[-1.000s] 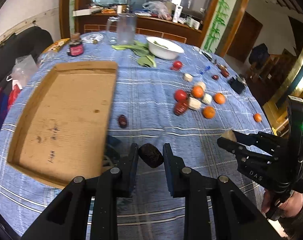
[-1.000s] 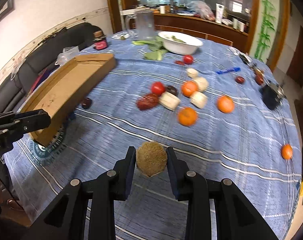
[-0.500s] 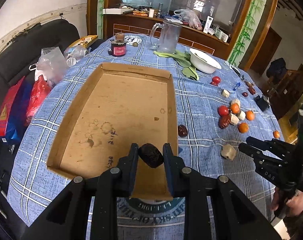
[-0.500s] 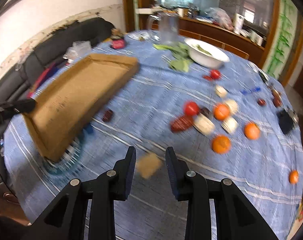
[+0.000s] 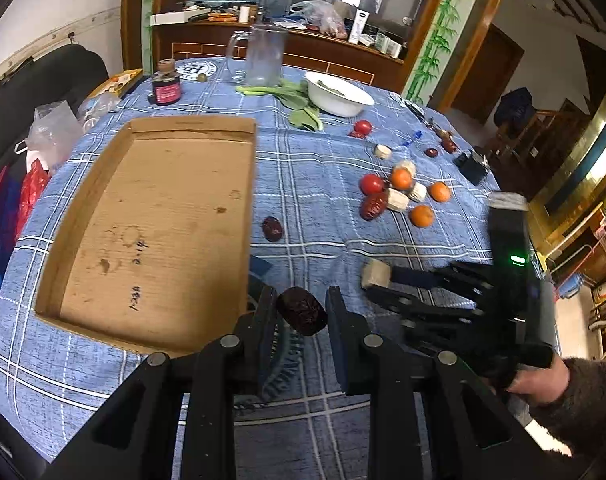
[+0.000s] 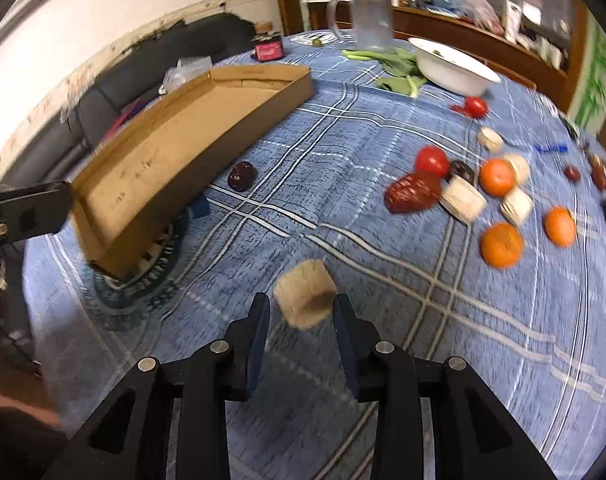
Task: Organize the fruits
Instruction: 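Carry the cake and date over the cardboard tray with both grippers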
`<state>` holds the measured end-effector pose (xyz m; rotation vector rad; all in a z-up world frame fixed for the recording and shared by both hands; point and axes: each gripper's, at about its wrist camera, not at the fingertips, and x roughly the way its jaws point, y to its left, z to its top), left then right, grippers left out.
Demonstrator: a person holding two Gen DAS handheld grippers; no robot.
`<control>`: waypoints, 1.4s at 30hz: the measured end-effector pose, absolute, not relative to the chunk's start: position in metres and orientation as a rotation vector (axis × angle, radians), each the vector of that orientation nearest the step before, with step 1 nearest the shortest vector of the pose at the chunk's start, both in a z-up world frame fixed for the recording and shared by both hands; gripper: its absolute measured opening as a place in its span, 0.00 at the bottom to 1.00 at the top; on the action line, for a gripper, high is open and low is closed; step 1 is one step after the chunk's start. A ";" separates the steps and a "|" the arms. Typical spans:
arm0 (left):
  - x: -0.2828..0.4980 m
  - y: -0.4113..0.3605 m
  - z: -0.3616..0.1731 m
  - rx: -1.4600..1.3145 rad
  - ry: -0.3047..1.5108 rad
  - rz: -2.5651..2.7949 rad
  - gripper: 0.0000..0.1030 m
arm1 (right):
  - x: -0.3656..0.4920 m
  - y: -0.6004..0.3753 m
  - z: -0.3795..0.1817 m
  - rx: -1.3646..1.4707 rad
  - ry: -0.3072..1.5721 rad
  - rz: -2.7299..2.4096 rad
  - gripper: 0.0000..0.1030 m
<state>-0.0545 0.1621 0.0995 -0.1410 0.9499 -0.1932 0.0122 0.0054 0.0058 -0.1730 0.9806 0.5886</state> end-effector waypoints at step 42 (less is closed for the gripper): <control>0.001 0.301 0.089 -0.235 0.919 0.072 0.23 | 0.074 0.114 0.072 -0.125 0.906 0.702 0.29</control>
